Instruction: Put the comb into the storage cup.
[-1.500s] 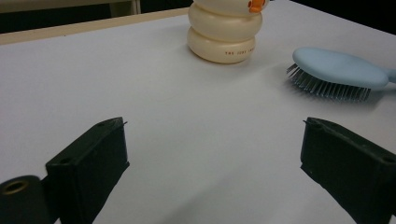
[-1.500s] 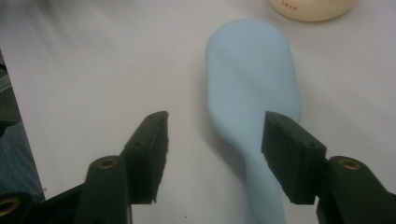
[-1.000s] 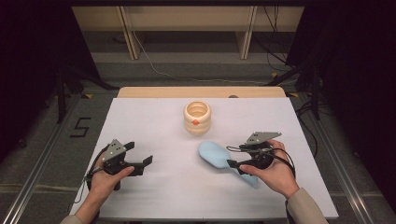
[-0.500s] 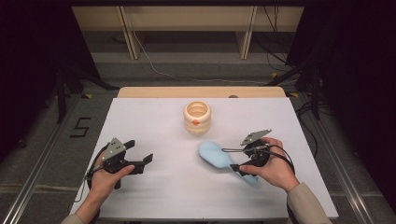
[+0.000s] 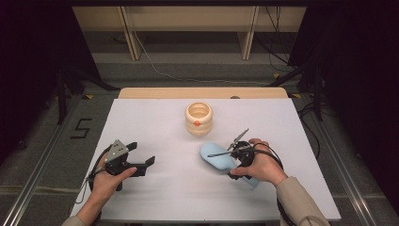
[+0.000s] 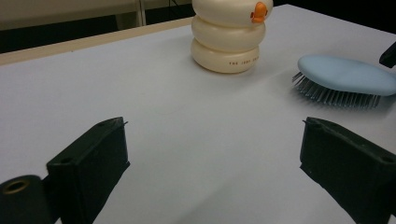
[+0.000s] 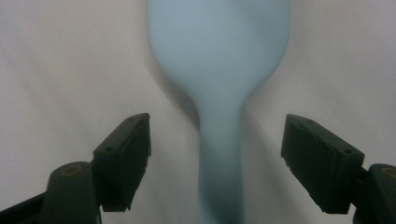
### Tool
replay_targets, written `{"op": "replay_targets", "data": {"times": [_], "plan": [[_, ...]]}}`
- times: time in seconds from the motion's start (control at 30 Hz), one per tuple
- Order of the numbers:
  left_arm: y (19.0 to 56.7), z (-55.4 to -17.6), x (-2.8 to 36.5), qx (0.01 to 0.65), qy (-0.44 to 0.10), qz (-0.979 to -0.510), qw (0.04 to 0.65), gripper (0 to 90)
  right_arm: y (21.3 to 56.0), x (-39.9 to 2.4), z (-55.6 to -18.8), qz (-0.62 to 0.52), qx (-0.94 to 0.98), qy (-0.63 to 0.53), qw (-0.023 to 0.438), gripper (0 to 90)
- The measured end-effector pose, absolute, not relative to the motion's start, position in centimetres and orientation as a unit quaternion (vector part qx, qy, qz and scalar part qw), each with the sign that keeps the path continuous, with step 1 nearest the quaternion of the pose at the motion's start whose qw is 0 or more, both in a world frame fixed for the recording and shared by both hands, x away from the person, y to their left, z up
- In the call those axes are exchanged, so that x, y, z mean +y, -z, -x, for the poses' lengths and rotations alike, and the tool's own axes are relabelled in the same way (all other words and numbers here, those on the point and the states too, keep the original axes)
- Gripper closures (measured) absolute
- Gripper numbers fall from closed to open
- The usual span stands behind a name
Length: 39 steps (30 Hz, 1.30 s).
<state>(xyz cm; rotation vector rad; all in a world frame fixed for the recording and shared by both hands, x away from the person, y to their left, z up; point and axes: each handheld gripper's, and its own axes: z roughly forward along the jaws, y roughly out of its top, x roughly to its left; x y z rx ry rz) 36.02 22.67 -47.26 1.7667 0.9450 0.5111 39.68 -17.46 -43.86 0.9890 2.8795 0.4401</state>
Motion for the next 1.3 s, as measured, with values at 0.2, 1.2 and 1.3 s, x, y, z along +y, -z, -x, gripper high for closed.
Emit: {"op": "replay_targets", "data": {"times": [0.2,1.2,1.3], "plan": [[47.2,-36.0,22.7,0.392,-0.214,-0.735,0.511,7.5,44.5,-16.9,-40.0,-0.309,0.942,-0.129,0.031,26.9],[47.4,-36.1,22.7,0.393,-0.210,-0.735,0.510,7.9,45.8,-15.7,-40.9,-0.309,0.946,-0.086,0.034,42.1],[47.4,-36.1,22.6,0.393,-0.210,-0.736,0.510,8.1,45.8,-15.5,-40.9,-0.314,0.945,-0.082,0.036,42.5]]}}
